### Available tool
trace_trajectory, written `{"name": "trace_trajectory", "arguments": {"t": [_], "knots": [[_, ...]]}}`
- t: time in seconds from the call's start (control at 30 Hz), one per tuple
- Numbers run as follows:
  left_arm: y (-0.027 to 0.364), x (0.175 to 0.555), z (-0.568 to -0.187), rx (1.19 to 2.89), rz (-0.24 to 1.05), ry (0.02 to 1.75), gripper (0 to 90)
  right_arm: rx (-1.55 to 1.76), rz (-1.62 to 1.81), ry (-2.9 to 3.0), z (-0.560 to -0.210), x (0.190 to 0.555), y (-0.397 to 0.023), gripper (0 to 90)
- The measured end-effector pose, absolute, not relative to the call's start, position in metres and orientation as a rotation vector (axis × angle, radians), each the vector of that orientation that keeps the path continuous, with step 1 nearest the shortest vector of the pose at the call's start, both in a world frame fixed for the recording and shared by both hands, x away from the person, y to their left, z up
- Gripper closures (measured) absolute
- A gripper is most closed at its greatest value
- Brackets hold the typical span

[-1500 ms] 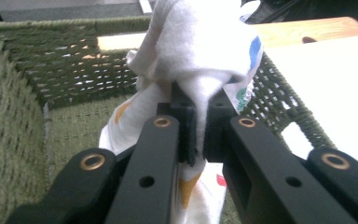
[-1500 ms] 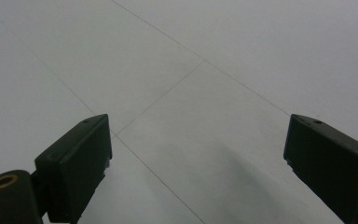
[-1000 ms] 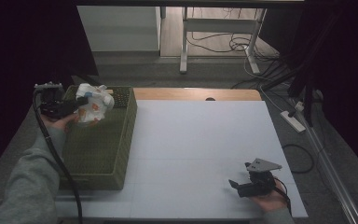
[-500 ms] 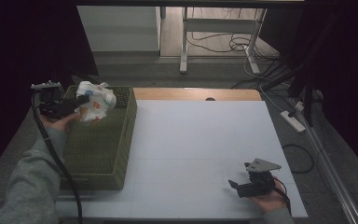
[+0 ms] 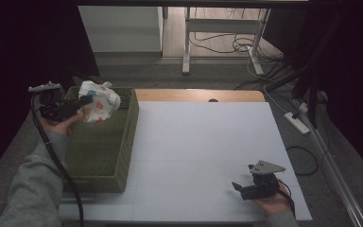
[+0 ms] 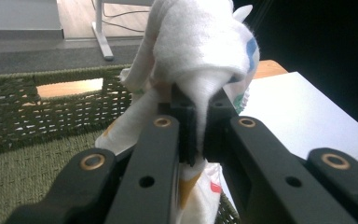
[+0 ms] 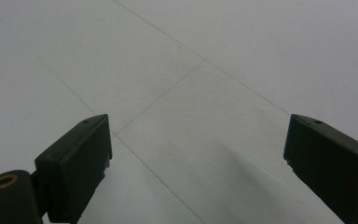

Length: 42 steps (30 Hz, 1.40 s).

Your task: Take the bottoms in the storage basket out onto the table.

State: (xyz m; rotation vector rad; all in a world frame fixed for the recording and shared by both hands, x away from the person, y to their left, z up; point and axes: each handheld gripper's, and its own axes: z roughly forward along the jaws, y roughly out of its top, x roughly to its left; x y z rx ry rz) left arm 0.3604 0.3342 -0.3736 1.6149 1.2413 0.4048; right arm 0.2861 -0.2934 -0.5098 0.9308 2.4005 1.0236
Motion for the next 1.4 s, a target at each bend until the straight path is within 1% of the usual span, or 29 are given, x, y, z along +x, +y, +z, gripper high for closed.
{"name": "trace_trajectory", "arguments": {"t": [0.8, 1.4], "knots": [[0.315, 0.35, -0.358, 1.608, 0.4, 1.154, 85.0, 0.931, 1.022, 2.403, -0.51, 0.286, -0.293, 8.1], [0.284, 0.347, -0.346, 1.643, 0.371, 1.06, 85.0, 0.932, 1.023, 2.402, -0.51, 0.286, -0.293, 8.1]]}}
